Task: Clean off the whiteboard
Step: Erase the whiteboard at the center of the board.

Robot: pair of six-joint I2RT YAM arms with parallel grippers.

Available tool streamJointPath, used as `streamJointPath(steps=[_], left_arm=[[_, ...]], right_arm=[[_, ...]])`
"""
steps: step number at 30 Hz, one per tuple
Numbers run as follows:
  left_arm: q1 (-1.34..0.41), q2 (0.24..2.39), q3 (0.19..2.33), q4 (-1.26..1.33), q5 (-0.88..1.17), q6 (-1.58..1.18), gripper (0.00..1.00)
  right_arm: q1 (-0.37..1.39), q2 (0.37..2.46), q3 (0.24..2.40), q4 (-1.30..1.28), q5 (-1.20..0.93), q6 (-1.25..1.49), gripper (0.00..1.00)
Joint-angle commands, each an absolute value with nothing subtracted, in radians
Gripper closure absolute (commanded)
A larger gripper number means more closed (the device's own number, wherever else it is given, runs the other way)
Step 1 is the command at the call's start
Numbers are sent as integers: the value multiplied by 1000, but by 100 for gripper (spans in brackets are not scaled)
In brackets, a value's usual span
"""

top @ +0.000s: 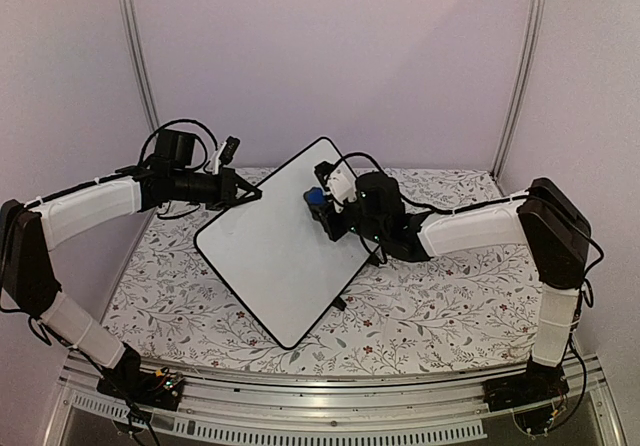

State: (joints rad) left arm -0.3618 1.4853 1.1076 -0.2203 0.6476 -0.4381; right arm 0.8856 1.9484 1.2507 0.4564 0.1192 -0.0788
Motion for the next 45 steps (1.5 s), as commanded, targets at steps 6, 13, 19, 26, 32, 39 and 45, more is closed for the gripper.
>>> streamJointPath(steps=[6,13,19,26,32,39,45], left_arm=[[-367,1496,1097,-200,643,-384,100],[-367,1499,1095,-197,646,-386,100],[-369,1499,1095,-197,647,-388,100],[-370,1496,1095,-198,647,-387,100],[-367,1493,1098,-198,647,-386,100],[-368,1497,1097,-197,650,-386,100],[-367,1497,1095,-196,650,-387,100]], right_arm=[[877,1942,1065,476,115,-26,69],[877,1910,992,490,137,-5,69],[875,1920,1065,473,156,-28,69],[851,1952,1222,423,142,-88,68],[841,1981,1280,398,123,-104,68],[841,1977,1189,408,105,-69,68],[841,1943,1071,441,121,-46,69]])
